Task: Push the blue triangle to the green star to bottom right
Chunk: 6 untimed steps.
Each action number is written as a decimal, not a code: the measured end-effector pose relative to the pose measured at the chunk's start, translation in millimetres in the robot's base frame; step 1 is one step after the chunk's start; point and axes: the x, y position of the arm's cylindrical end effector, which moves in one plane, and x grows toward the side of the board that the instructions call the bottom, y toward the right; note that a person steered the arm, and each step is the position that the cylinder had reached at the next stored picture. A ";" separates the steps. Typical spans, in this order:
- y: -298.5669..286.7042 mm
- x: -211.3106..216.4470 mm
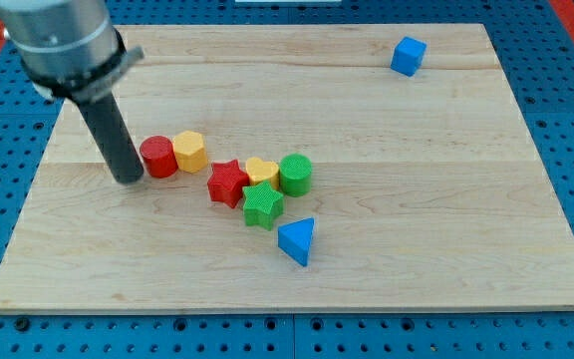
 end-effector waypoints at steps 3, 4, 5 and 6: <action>80.4 -38.8; 172.4 -56.5; 252.0 48.6; 273.2 143.9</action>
